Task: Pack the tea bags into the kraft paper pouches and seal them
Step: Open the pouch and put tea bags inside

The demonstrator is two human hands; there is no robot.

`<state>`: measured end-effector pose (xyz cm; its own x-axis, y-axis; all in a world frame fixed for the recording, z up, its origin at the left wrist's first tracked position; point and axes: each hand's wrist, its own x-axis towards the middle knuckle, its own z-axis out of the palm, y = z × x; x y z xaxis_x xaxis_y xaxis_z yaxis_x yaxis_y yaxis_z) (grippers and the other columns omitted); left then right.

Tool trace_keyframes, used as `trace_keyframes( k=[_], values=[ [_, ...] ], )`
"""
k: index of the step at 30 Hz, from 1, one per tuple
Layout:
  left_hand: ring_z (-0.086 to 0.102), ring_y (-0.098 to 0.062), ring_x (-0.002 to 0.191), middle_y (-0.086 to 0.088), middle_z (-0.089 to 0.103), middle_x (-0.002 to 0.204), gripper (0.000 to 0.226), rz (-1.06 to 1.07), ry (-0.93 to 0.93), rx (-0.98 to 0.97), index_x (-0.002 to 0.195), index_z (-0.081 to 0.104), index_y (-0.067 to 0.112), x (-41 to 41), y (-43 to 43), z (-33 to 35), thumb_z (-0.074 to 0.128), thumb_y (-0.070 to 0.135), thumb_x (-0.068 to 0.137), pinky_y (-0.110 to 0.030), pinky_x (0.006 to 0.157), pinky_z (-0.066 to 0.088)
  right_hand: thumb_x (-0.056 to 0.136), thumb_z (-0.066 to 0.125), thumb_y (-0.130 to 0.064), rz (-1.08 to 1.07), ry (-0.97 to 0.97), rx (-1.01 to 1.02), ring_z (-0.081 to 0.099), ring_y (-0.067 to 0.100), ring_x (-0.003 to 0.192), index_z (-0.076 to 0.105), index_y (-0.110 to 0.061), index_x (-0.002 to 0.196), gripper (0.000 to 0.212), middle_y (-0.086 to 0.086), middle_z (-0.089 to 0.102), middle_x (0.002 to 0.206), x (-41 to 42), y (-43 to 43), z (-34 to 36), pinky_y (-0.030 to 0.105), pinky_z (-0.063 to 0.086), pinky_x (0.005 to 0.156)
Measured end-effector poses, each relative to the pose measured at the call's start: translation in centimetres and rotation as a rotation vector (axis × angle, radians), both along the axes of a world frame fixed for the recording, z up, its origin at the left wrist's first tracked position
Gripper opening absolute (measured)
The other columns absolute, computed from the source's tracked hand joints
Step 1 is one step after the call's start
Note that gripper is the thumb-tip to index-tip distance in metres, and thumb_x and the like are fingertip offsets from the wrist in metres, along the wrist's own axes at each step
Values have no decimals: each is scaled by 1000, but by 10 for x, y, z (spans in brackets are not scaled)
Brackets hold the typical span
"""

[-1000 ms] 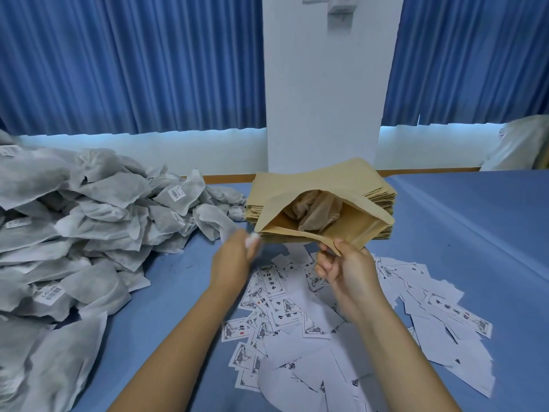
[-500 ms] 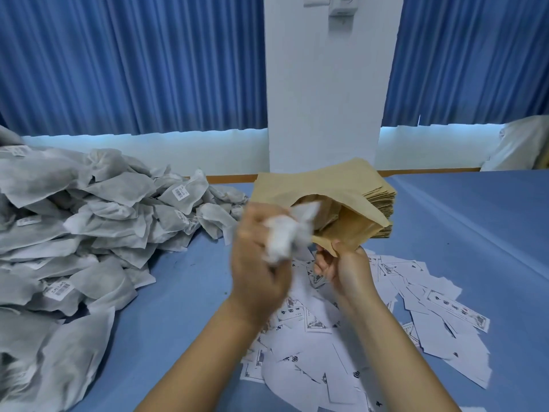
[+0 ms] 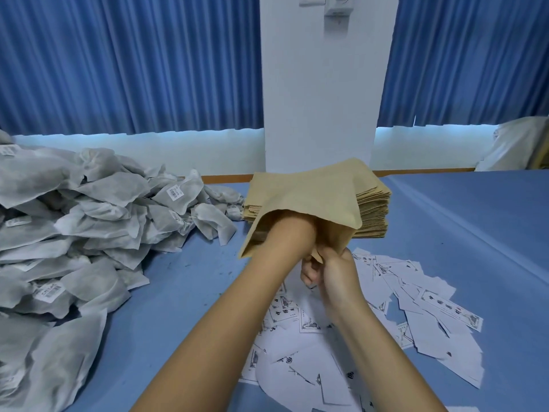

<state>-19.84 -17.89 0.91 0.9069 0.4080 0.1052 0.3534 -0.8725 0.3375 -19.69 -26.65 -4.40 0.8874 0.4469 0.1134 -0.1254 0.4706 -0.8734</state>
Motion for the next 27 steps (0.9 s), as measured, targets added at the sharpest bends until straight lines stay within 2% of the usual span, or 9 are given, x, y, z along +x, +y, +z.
trace_keyframes(
  k=[5,7,10,13,15,17,20,24,27],
  values=[
    [37,-29,131,-15,40,142,38,-10,240,359,138,38,7,0,10,5,33,23,104,-33,103,28,96,28,3,131,-5,-35,28,11,35,51,-15,92,29,2,43,53,-6,8,-8,19,28,37],
    [40,-31,131,-17,42,142,39,-18,193,293,138,42,5,-6,6,10,35,21,103,-35,104,31,95,29,4,110,70,12,29,12,35,47,-7,86,22,4,41,53,-4,9,-7,20,29,37],
    [47,-32,120,-16,47,131,37,-90,-97,301,129,49,4,-25,-13,15,49,11,92,-36,96,38,93,32,8,80,171,103,34,10,32,38,-10,80,23,-1,41,42,2,6,-4,18,31,36],
    [54,-24,103,-5,58,110,30,-231,-697,321,110,64,11,-60,-14,6,55,7,82,-35,85,43,93,31,7,116,219,119,34,8,33,41,-10,76,26,-2,44,45,4,2,-6,19,30,36],
    [48,-24,103,-6,56,111,31,-15,-952,366,112,62,13,-75,0,-3,61,16,81,-33,87,40,93,31,3,135,233,126,33,9,35,45,-7,73,26,2,44,50,5,1,-5,20,31,37],
    [45,-23,109,-8,49,119,47,199,-933,178,125,52,16,-80,18,-20,67,23,81,-35,92,39,93,33,3,132,229,109,32,10,35,47,-6,70,28,4,43,53,8,2,-7,20,30,36],
    [53,-19,97,-4,56,106,30,132,-920,-160,115,61,11,-75,30,-56,60,3,86,-33,84,45,93,42,0,107,73,-136,35,11,38,47,-5,79,16,6,47,57,16,0,-13,23,30,40],
    [52,-15,86,-5,56,98,30,53,-982,-221,107,69,5,-72,39,-91,57,-9,84,-24,77,46,92,60,-14,228,-307,-627,45,13,48,60,-7,85,10,1,60,63,33,-24,-12,22,37,47],
    [55,-11,86,0,55,99,34,-27,-994,-259,107,69,9,-72,38,-95,59,-6,79,-21,74,47,85,69,-16,406,-461,-920,54,11,55,64,-11,93,11,1,65,76,34,-49,0,21,44,50]
  ],
)
